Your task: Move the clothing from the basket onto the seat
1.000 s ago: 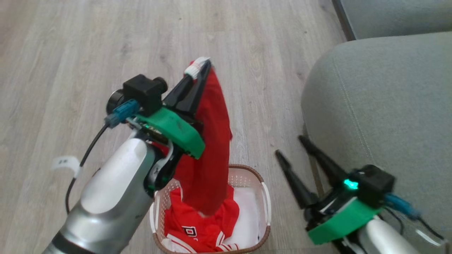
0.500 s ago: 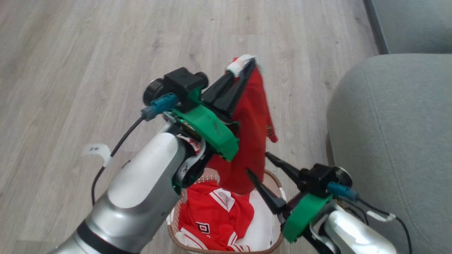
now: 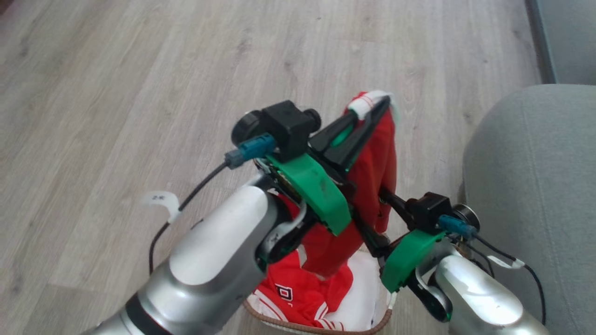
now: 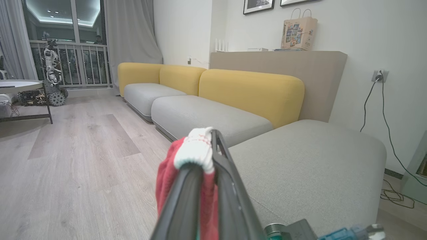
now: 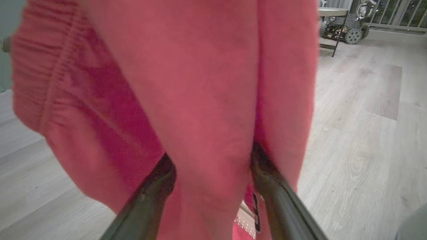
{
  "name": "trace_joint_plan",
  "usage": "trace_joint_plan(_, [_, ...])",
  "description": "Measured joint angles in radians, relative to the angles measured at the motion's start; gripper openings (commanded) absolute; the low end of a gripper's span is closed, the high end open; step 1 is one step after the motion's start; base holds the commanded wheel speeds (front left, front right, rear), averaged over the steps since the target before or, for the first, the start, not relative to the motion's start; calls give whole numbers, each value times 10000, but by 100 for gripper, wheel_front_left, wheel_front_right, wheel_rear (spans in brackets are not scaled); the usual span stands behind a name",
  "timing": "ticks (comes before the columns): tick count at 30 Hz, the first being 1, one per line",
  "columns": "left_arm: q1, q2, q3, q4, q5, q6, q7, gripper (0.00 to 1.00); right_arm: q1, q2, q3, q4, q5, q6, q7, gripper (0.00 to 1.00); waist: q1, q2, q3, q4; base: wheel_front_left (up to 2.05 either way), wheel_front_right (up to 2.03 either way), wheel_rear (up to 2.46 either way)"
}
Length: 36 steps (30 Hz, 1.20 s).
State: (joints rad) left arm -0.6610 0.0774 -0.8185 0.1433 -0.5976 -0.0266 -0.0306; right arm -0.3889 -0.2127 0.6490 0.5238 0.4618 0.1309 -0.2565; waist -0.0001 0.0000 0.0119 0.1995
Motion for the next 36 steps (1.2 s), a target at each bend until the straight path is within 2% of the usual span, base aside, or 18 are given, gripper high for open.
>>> trace_joint_plan(6, [0, -61, -178, -54, -142, 0, 29, 0, -316, 84, 263, 324, 326, 0, 0, 100, 0, 0, 36, 234, 0, 0, 0])
trace_joint_plan(7, [0, -67, -188, -54, -142, 2, 29, 0, -325, 84, 263, 349, 355, 0, 0, 70, 0, 0, 32, 253, 0, 0, 0])
trace_joint_plan(8, [0, -73, -192, -54, -142, 4, 27, 0, -324, 84, 265, 372, 416, 0, 0, 0, 0, 0, 26, 267, 0, 0, 0])
trace_joint_plan(20, [4, 4, -117, 119, -234, 153, -17, 0, -280, 52, 132, 161, 690, 0, 2, 0, 0, 0, -36, 102, 0, 0, 0])
trace_joint_plan(31, [1084, 736, -17, 201, -401, 460, -261, 0, 637, -219, -1632, -1244, 458, 0, 6, 0, 0, 0, -68, -344, 0, 0, 0])
trace_joint_plan(36, [1583, 901, -96, -107, -510, 355, -527, 0, 775, -295, -2721, -2036, 176, 0, 10, 0, 0, 0, -38, -616, 0, 0, 0])
